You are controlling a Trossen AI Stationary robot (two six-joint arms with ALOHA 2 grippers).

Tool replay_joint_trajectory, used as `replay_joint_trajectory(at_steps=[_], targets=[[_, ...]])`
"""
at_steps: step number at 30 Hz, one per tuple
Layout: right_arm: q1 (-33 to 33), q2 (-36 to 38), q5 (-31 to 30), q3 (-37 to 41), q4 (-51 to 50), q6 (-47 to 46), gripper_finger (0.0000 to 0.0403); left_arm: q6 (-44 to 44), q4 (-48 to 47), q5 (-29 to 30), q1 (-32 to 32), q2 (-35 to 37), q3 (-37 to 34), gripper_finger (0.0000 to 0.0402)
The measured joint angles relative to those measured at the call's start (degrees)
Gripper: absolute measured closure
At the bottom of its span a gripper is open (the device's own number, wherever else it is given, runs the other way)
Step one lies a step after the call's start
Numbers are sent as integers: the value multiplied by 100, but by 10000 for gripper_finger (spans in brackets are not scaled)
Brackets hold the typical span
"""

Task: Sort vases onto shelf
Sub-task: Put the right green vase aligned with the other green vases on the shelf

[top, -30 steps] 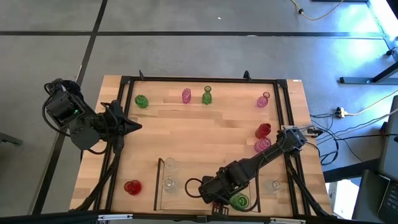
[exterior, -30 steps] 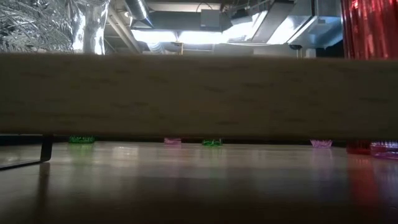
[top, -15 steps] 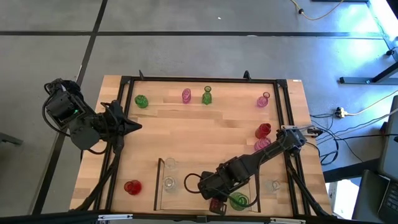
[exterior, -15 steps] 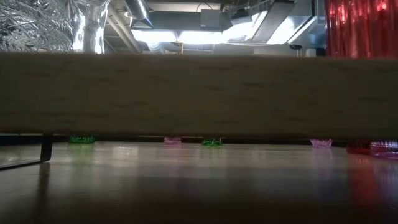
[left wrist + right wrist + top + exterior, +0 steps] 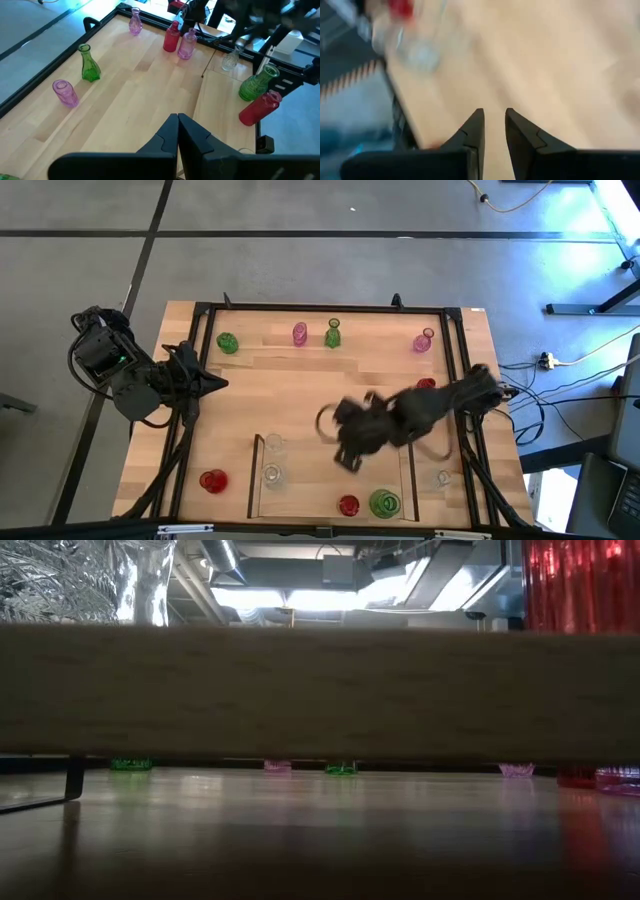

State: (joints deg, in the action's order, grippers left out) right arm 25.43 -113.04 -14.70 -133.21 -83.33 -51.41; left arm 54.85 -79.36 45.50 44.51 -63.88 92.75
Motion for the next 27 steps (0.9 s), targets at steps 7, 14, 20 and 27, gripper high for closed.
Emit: replay_joint_trajectory(at_steps=[7,14,20,27], targets=[[-770,439,-884,-7,874,667,343,-116,-1,-471,-319,0,0,401],[-2137,326,-692,213,1810,1234,343,-564,79,-890,-884,2,0,401],[-3603,322,84,799,1995,1257,343,-632,109,-1054,-1149,2,0,401],[-4600,-84,690,1138,1940,682,343,-743,124,-1207,-1416,2,0,401]])
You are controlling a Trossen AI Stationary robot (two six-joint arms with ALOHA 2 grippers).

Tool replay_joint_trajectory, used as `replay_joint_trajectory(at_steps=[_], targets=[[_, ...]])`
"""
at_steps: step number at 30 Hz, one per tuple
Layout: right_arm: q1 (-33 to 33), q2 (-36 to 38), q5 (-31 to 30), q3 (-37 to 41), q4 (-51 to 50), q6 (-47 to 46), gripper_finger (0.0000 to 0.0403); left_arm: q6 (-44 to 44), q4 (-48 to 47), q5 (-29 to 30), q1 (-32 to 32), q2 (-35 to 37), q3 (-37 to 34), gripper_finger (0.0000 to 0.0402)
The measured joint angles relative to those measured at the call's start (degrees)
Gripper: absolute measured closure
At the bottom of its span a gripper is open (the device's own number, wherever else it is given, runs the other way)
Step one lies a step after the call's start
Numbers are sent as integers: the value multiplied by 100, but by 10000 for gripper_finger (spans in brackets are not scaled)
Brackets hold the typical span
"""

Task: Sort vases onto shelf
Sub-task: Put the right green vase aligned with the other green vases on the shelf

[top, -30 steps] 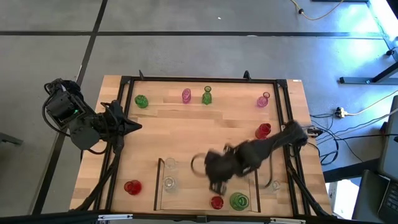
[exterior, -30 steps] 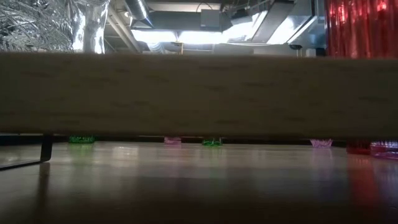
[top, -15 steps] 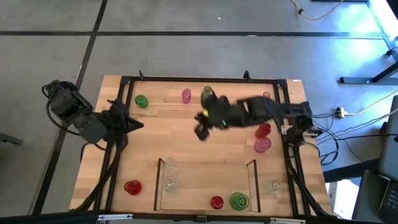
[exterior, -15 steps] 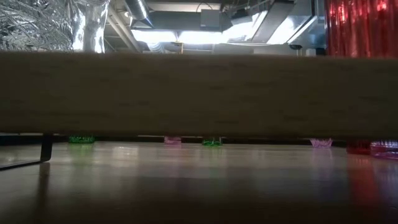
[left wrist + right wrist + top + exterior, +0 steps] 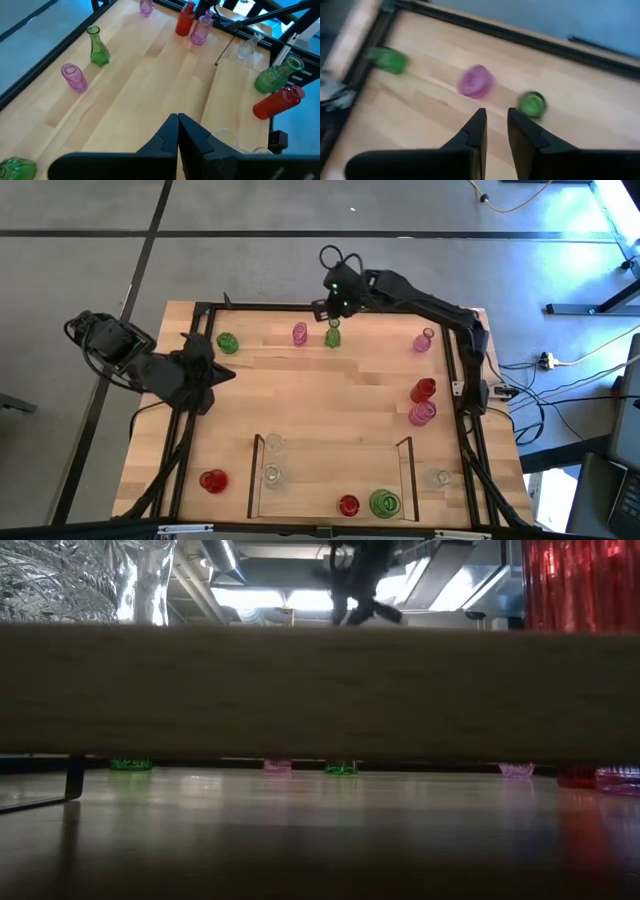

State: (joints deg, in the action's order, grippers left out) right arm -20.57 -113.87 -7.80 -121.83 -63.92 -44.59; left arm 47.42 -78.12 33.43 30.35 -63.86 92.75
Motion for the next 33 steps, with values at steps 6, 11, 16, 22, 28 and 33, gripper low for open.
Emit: replay_joint_trajectory(at_steps=[6,11,16,22,28,33], targets=[[-165,-503,394,49,27,-489,343,-5,166,-36,-132,0,0,401],[-158,-714,342,49,-228,-758,343,-5,178,-59,-158,0,0,401],[-154,-727,-5,42,-393,-766,343,-2,192,-116,-158,0,0,401],[-158,-727,-192,50,-504,-1122,342,-6,192,-124,-158,0,0,401],[-158,-735,-250,58,-500,-1850,342,-145,194,-340,-158,0,0,401],[-103,-735,-167,58,-498,-2394,342,-199,194,-455,-158,0,0,401]])
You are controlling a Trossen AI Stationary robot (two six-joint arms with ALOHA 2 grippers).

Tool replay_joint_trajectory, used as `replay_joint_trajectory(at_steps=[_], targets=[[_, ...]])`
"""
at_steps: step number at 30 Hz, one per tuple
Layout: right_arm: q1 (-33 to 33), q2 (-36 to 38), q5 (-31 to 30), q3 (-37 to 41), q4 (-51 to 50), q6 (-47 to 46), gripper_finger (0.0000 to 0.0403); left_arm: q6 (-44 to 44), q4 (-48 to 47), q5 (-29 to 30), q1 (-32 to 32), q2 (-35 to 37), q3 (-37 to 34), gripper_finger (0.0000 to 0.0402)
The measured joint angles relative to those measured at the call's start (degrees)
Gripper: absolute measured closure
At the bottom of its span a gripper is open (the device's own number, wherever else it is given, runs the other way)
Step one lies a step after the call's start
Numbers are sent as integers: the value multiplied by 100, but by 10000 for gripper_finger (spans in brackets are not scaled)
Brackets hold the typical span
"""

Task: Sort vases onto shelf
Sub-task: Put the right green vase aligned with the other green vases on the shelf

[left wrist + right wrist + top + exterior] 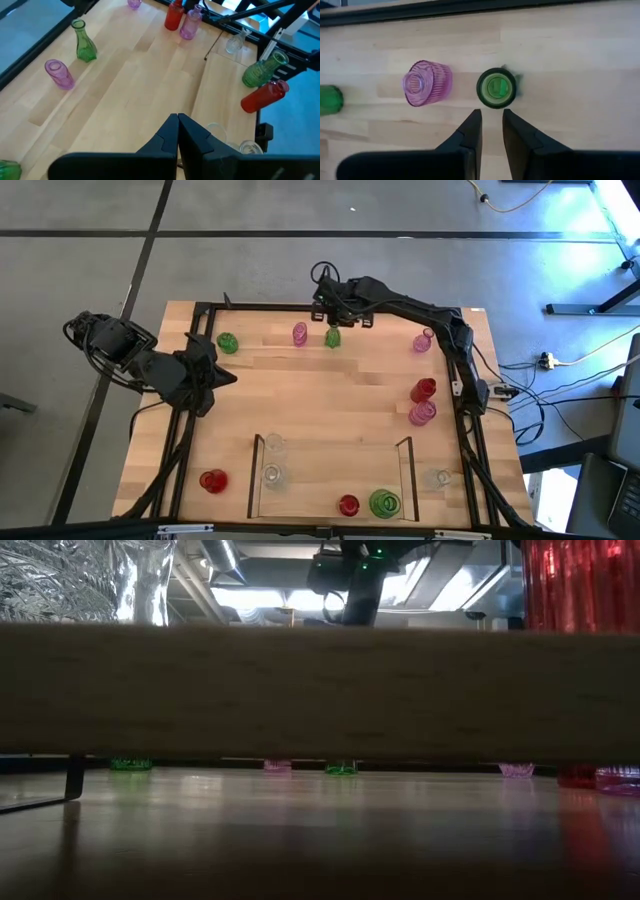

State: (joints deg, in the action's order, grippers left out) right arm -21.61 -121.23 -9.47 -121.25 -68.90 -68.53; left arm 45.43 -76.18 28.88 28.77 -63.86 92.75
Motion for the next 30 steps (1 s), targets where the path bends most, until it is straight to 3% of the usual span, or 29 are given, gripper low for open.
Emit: replay_joint_trajectory(at_steps=[30], targets=[[-94,-502,-95,-4,185,-1856,342,-400,0,-352,243,0,0,401]])
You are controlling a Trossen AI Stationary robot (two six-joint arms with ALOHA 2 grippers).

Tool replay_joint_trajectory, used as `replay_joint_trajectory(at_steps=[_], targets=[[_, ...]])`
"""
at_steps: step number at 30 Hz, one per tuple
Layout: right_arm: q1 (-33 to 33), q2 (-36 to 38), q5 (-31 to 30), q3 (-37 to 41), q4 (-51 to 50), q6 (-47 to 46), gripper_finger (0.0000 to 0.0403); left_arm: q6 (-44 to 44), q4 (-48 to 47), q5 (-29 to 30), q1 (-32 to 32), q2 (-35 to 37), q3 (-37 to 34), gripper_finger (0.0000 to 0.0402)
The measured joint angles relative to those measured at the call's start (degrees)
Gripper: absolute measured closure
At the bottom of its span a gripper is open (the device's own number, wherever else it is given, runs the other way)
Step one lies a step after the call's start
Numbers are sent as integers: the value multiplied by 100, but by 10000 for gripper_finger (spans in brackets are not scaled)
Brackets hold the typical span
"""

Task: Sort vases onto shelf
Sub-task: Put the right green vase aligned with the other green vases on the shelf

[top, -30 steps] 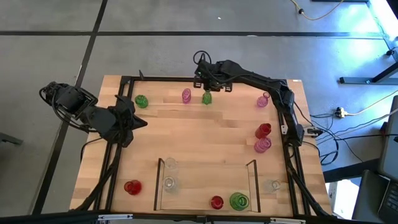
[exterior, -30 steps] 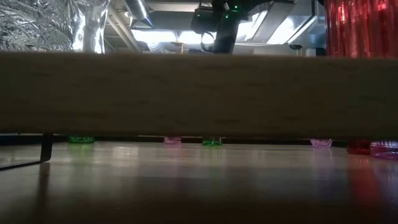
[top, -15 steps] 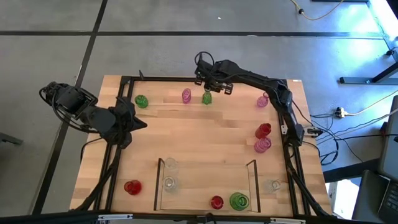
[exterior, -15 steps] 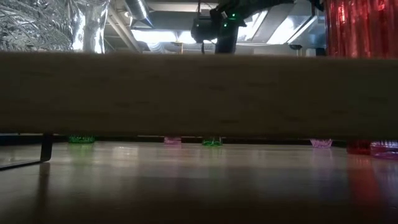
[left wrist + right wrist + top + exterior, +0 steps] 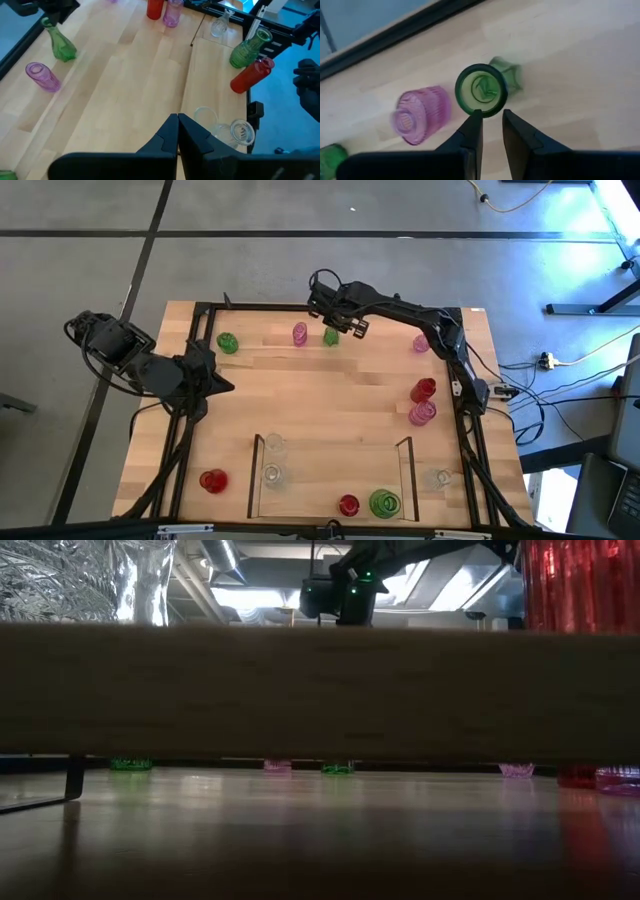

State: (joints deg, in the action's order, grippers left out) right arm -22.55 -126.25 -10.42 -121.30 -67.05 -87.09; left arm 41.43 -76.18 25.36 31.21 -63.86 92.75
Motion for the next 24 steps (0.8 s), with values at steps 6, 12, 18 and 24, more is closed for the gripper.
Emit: replay_joint_trajectory(at_steps=[6,12,18,24], targets=[[6,-1,12,0,-7,-533,342,4,0,0,14,0,0,401],[90,19,-136,4,-76,-892,342,4,0,0,12,0,0,401],[203,25,-331,-188,-39,-934,343,2,-2,0,10,0,0,401],[240,30,-505,-328,-399,-1046,343,-2,-2,0,10,0,0,401]])
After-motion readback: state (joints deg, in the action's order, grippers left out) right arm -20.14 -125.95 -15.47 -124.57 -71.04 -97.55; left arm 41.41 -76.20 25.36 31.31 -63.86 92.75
